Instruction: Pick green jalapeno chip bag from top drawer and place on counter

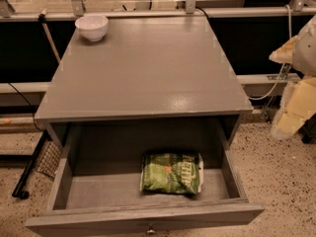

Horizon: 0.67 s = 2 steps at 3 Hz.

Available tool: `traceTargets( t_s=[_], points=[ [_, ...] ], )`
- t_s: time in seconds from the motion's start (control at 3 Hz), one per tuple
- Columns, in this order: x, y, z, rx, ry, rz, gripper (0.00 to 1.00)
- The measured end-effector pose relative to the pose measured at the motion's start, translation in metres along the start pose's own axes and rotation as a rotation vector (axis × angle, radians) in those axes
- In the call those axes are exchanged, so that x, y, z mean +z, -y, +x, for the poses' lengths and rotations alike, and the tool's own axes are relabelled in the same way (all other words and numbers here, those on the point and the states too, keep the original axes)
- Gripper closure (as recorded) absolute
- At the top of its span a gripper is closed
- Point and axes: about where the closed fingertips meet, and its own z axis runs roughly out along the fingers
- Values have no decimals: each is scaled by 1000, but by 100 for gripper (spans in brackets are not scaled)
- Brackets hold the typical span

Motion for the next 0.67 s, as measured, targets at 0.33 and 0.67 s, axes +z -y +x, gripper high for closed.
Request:
traceTargets(
  t_s=[0.33,0.67],
  points=[
    [33,-19,6,0,93,-65,0],
    [61,-35,7,0,144,-124,0]
  ],
)
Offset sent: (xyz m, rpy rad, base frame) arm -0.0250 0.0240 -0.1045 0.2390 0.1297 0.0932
